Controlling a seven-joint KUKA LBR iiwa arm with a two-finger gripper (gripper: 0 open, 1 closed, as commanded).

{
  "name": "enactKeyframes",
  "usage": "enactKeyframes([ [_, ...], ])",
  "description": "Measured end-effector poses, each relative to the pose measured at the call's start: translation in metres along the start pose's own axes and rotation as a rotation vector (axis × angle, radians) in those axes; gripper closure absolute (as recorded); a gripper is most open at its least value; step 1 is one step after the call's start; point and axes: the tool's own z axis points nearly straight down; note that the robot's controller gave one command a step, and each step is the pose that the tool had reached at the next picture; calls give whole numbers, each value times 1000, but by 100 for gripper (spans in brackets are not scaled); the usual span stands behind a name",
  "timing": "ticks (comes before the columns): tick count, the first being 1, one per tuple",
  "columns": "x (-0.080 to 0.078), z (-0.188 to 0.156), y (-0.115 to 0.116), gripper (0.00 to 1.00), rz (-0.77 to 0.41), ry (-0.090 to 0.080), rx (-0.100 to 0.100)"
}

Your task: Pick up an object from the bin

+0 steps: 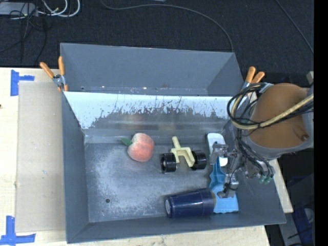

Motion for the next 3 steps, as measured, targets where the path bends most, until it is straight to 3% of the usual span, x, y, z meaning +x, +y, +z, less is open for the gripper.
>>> enactKeyframes([
  [1, 24, 11, 41, 0, -75, 6, -3],
  [2, 26, 54, 41, 0, -144, 2, -1],
  [3, 24, 99, 51, 0, -152, -14, -1],
])
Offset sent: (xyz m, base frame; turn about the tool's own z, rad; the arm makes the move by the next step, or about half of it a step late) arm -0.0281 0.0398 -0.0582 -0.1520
